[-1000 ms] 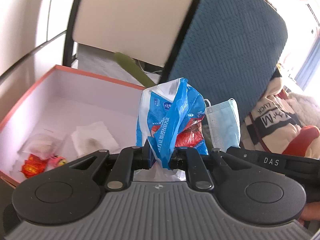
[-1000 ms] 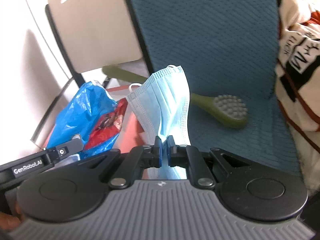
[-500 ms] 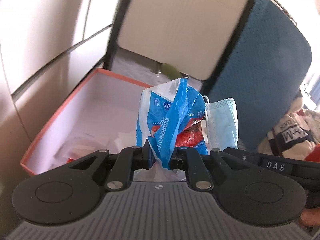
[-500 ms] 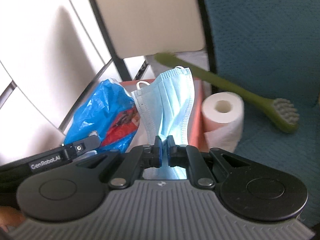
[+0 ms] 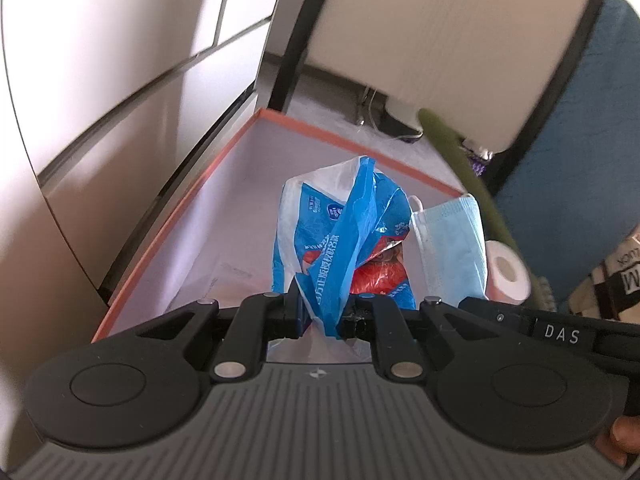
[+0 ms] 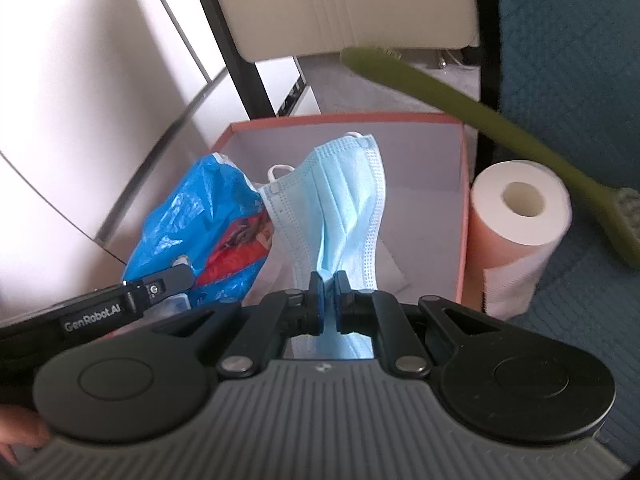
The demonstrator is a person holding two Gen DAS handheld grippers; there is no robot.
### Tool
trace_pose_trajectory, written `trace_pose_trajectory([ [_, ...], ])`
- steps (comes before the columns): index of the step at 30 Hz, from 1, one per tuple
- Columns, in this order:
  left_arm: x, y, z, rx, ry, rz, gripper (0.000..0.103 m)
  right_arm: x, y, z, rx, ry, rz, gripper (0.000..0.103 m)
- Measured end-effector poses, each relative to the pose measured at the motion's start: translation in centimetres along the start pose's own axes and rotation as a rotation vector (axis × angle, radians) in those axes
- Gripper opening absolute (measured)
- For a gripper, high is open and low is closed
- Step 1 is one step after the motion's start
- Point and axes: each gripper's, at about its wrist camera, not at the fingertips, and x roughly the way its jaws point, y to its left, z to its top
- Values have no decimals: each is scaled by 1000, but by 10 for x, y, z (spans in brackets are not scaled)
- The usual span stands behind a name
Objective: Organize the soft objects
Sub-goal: 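Carry the wet-wipe packet and face mask in both tools over the pink box, then open both tools to drop the wet-wipe packet and face mask into the box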
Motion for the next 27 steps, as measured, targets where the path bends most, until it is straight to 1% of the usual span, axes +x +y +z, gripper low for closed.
trace_pose_trajectory([
  [5, 25, 13, 5, -7, 33, 1, 16, 32, 6, 12, -17, 34, -23, 10],
  [10, 50, 21, 10, -18, 62, -3, 16, 58, 2, 21, -17, 48, -52, 11],
  [17, 63, 23, 11, -18, 83, 1, 16, 71, -6, 22, 12, 58, -56, 12],
  [18, 63, 24, 11, -24, 81, 2, 20, 71, -6, 22, 8, 59, -58, 12],
  [19, 63, 24, 11, -28, 86, 8, 30, 71, -5, 23, 3, 61, -56, 13],
  [21, 61, 24, 12, -29, 91, 11, 42, 70, -4, 25, 5, 69, -50, 19],
  [23, 56, 24, 13, -26, 89, 8, 43, 67, -6, 25, 17, 68, -46, 37],
  [24, 53, 23, 12, -25, 87, 10, 43, 65, -6, 26, 21, 63, -41, 41],
  [25, 49, 22, 13, -22, 82, 14, 44, 61, -6, 27, 22, 56, -36, 43],
  [27, 40, 20, 13, -17, 68, 16, 44, 52, -5, 27, 21, 39, -31, 43],
])
